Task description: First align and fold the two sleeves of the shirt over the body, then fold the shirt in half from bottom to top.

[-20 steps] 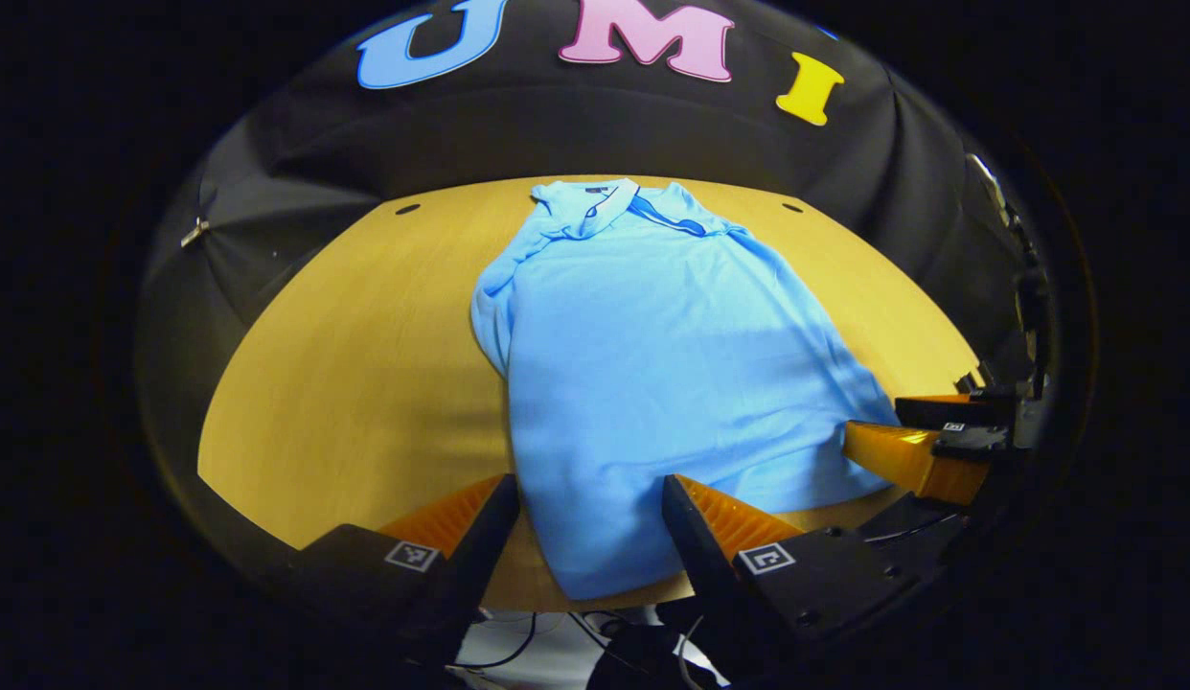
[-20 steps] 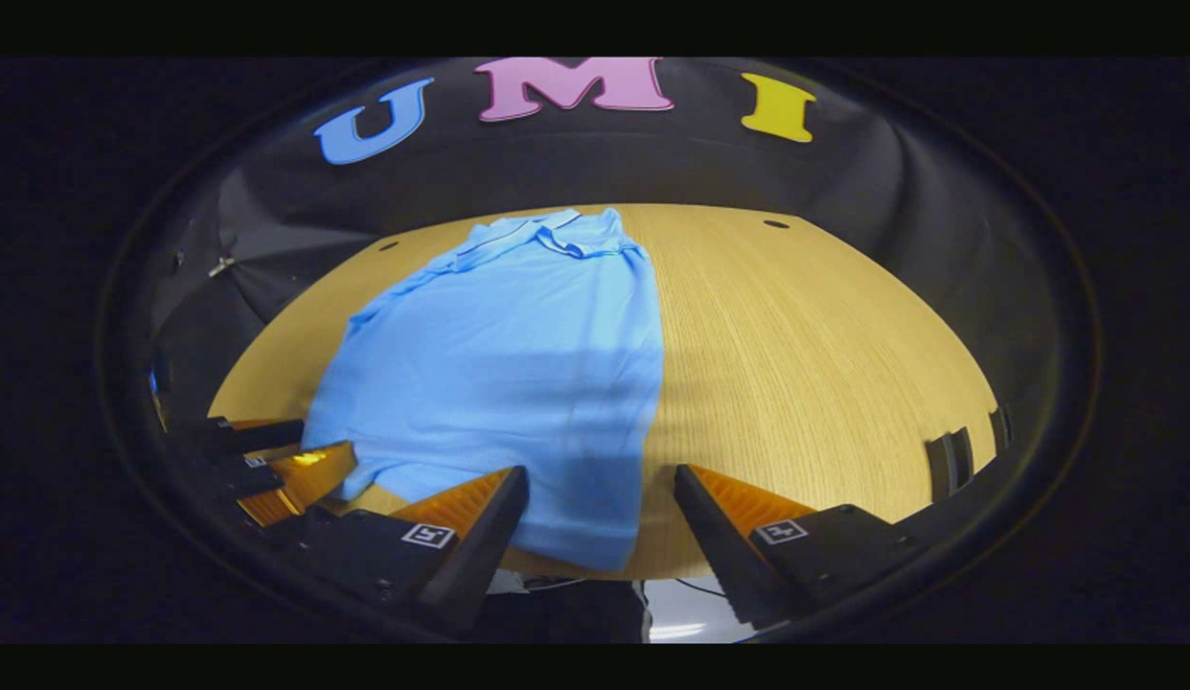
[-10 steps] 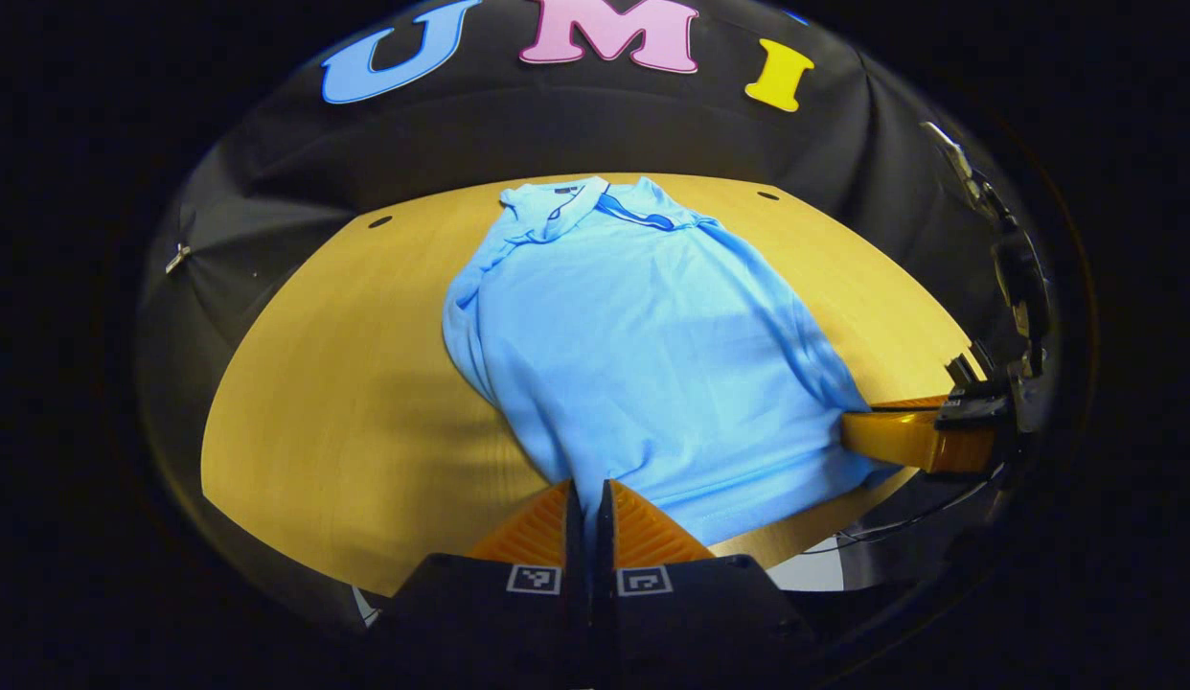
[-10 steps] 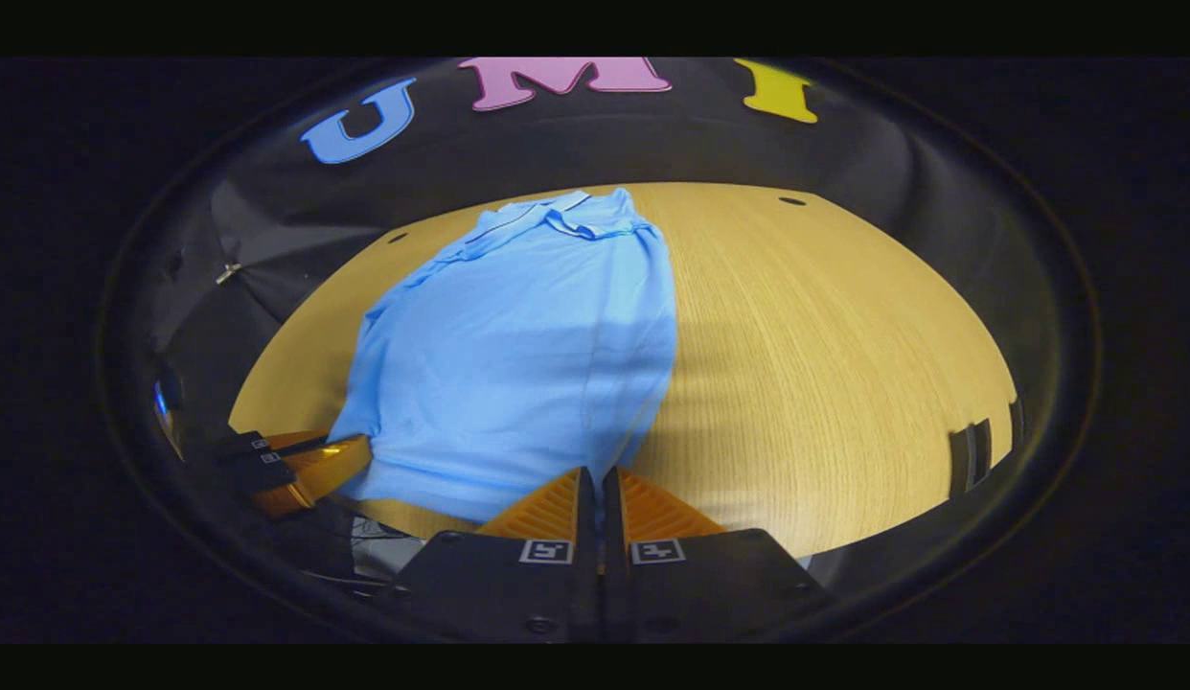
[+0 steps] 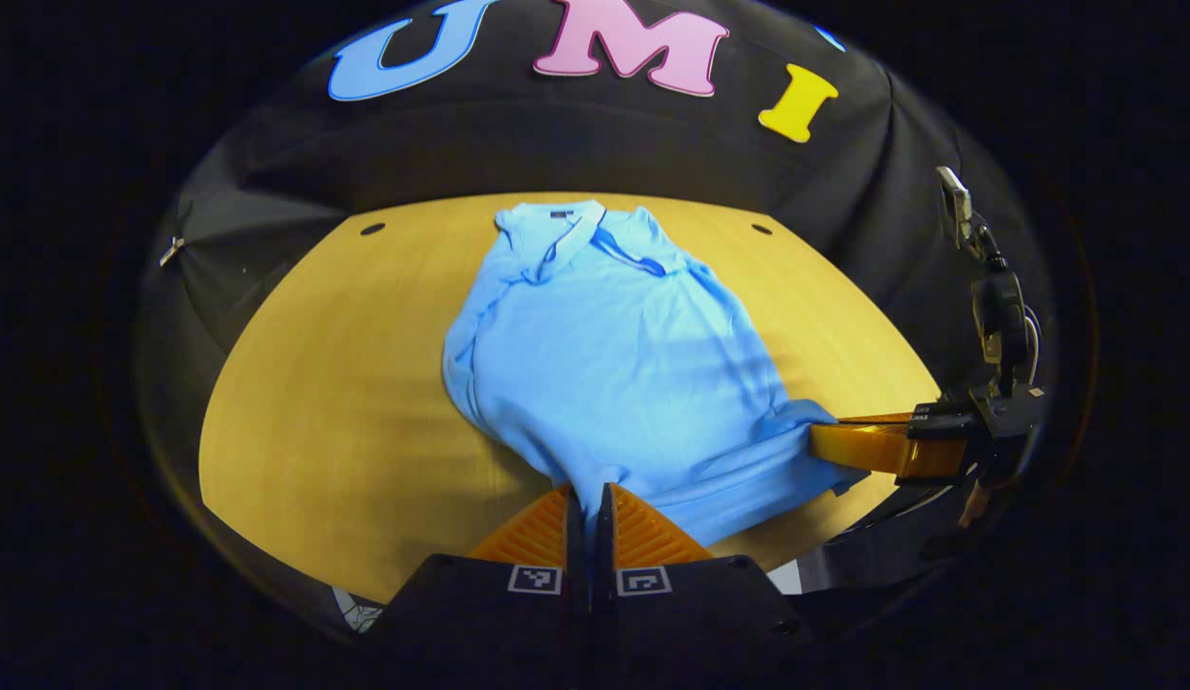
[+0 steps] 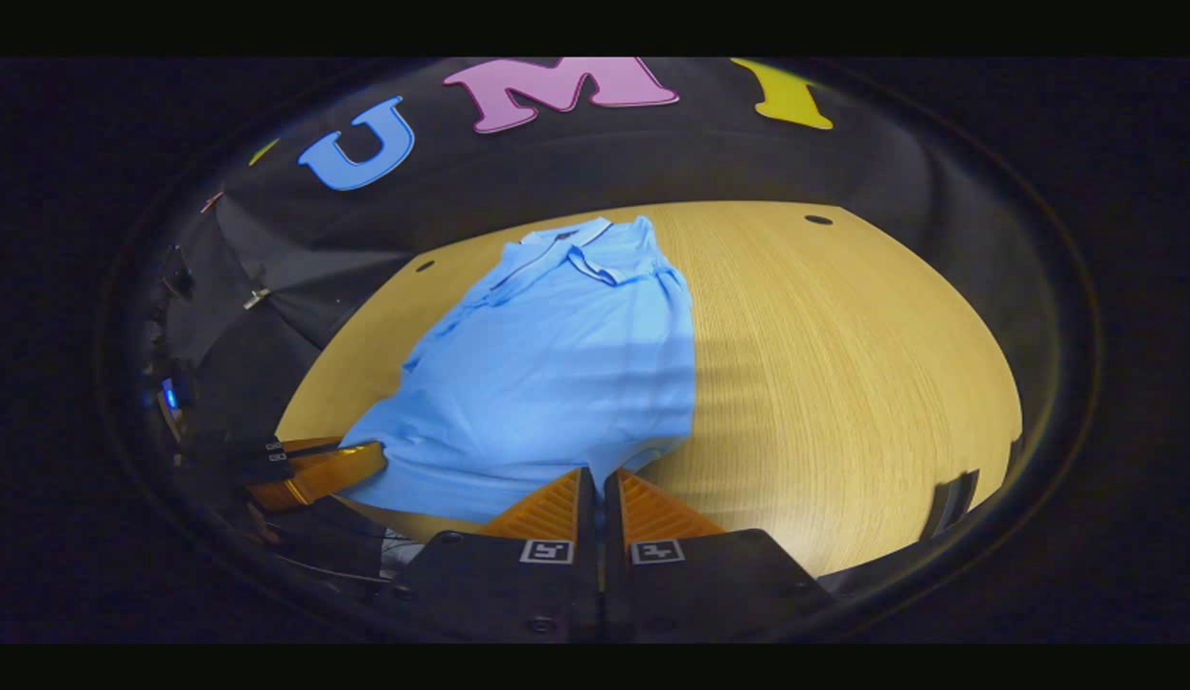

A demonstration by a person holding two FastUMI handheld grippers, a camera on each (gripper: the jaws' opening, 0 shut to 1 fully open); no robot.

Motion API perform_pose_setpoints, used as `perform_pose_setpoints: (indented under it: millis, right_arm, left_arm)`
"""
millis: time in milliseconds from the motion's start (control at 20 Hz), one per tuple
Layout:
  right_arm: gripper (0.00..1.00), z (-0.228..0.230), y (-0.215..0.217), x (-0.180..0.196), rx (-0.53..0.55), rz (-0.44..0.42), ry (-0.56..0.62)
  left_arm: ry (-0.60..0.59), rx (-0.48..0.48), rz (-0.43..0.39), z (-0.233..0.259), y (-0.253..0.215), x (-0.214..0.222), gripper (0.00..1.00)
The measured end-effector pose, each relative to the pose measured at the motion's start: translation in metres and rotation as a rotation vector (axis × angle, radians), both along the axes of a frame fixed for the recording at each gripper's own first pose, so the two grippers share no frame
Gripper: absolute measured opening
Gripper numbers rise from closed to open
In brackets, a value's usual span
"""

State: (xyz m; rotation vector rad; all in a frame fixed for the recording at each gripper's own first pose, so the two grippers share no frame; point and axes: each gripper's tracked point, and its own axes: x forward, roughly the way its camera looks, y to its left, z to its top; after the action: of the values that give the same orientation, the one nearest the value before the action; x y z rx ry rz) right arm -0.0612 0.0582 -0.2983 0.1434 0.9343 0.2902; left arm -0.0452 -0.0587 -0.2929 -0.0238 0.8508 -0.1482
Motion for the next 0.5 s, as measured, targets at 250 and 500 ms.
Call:
perform_pose_setpoints:
  millis: [250, 500]
  right_arm:
    - [0.01, 0.061, 0.016, 0.089, 0.041, 0.038, -0.144]
    - [0.01, 0.093, 0.031, 0.17, 0.093, 0.04, -0.224]
  left_arm:
    - [-0.096, -0.018, 0.034, 0.062, 0.001, 0.071, 0.06]
    - [-0.162, -0.046, 0.094, 0.104, 0.008, 0.147, 0.06]
